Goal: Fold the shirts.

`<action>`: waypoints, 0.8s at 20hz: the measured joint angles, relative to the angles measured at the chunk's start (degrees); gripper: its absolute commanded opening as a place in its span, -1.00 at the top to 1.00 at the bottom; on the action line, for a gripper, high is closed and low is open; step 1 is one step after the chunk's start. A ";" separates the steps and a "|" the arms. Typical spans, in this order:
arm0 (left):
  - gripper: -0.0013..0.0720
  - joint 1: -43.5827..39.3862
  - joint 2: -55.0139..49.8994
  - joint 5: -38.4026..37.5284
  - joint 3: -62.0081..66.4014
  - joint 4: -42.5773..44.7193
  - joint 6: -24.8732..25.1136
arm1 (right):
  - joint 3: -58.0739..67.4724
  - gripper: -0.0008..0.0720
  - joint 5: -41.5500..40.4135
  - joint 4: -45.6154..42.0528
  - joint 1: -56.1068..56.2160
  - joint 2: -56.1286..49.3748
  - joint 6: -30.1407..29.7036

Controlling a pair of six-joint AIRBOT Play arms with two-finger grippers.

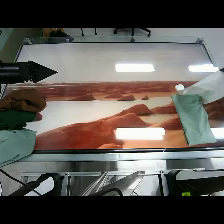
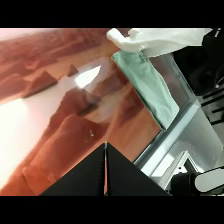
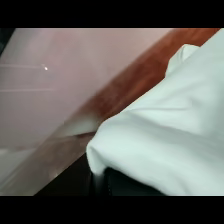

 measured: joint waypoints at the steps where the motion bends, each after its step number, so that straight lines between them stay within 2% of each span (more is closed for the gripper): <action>1: 0.93 0.00 0.00 -0.07 0.00 0.00 0.17 | 0.00 0.93 1.95 -0.35 -1.38 0.17 0.72; 8: 0.93 0.00 0.00 -0.50 0.00 0.00 1.03 | 0.02 0.93 13.07 -3.23 -6.01 1.62 3.69; 14: 0.93 0.00 -0.07 -1.33 0.00 -0.02 1.95 | -3.78 0.92 19.30 -15.34 -6.71 3.76 6.60; 15: 0.93 0.00 -0.07 -1.33 0.00 -0.02 2.29 | -5.44 0.78 19.63 -18.05 -6.75 3.93 6.78; 16: 0.93 0.00 -0.07 -1.40 0.00 -0.02 2.36 | -7.69 0.03 20.02 -21.05 -6.78 4.09 6.80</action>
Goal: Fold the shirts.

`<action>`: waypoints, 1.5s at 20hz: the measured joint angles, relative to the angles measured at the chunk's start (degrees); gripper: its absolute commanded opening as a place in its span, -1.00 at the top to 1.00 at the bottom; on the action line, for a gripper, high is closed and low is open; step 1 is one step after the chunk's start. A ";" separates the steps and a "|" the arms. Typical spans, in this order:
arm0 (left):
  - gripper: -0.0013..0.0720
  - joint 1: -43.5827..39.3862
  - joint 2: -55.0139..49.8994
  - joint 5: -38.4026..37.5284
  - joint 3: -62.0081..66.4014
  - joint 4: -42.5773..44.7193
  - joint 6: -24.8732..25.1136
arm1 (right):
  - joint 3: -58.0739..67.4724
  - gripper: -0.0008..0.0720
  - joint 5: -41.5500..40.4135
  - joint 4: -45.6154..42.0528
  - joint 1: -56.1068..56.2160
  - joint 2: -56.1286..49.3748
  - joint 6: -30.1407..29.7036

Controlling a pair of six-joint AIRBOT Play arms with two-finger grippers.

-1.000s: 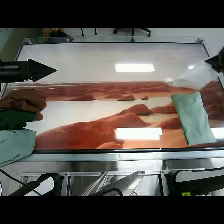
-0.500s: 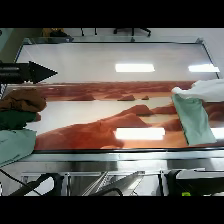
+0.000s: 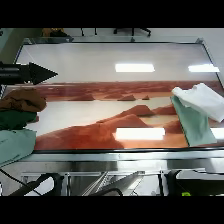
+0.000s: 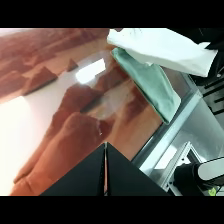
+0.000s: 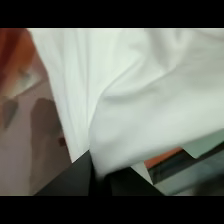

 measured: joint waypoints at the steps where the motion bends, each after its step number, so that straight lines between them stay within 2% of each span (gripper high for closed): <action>1: 0.93 0.00 0.00 -0.11 0.00 0.00 0.15 | -2.51 -0.52 0.26 -2.99 0.00 0.04 -0.02; 2: 0.93 0.00 0.00 -0.11 0.00 0.00 0.17 | -5.79 -0.57 0.24 -6.27 0.00 0.07 -0.04; 6: 0.93 0.00 0.02 -0.13 0.00 0.00 0.39 | -16.90 -0.57 0.22 -19.52 -0.02 -0.70 -0.42; 8: 0.93 0.00 0.00 -0.07 0.00 0.00 0.42 | -18.27 -0.56 0.35 -22.38 0.09 -1.49 -0.44; 9: 0.93 0.00 0.02 0.13 0.00 0.00 0.42 | -18.12 -0.42 0.35 -22.43 0.39 -1.81 -0.39; 10: 0.93 0.00 0.00 0.50 0.00 0.00 0.44 | -17.38 0.22 -0.22 -21.73 0.96 -2.10 -0.13; 11: 0.93 0.00 0.00 1.05 0.00 0.00 0.46 | -16.31 0.75 -0.96 -20.09 1.70 -2.27 0.02; 12: 0.93 0.00 0.02 1.75 0.00 0.00 0.55 | -15.08 0.93 -1.79 -17.99 2.69 -2.36 0.02; 16: 0.94 -0.04 0.00 3.37 0.00 -0.02 0.70 | -11.96 0.93 -8.04 -7.13 9.90 -0.74 -0.74; 20: 0.94 -2.03 2.97 2.36 -3.96 0.72 0.81 | -17.59 0.93 -16.48 -1.27 25.33 4.76 -4.61; 25: 0.94 -8.33 17.20 5.20 -26.43 2.43 -0.20 | -39.58 0.93 -26.84 1.31 47.34 15.93 -7.63; 30: 0.93 -12.04 30.45 10.03 -47.21 3.13 -1.70 | -51.76 0.93 -33.09 3.37 57.55 20.72 -8.04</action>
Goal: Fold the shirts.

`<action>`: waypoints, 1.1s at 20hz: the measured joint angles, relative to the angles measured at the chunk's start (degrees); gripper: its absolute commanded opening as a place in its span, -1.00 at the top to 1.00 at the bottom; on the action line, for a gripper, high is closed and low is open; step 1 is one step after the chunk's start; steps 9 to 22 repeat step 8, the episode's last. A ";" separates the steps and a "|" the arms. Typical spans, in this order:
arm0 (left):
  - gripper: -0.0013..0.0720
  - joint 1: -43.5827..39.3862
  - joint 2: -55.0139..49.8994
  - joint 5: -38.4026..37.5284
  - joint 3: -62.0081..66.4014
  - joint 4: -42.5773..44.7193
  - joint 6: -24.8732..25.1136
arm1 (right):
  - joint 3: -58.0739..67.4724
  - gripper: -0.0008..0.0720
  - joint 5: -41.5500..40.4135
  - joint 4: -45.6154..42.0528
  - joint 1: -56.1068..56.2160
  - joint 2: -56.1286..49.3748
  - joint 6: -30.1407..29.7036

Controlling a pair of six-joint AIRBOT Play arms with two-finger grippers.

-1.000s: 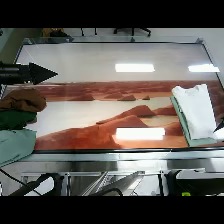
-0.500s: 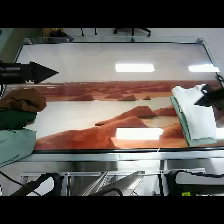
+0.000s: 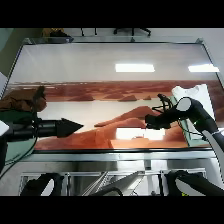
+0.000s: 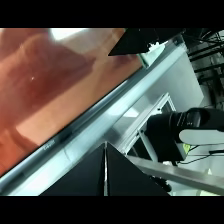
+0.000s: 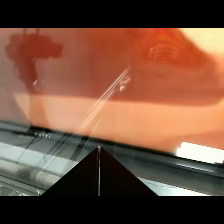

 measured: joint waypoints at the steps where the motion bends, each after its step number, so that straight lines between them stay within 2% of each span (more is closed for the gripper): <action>1: 0.93 -0.22 1.99 0.63 -2.71 0.00 -0.33 | -0.90 0.93 -0.63 0.33 0.79 0.28 0.00; 8: 0.93 -0.57 11.50 2.89 -11.39 -0.02 -0.76 | -2.82 0.93 -1.86 1.16 2.45 0.94 -0.07; 22: 0.93 -0.57 11.50 2.89 -11.39 -0.02 -0.76 | -2.82 0.93 -1.86 1.16 2.45 0.94 -0.07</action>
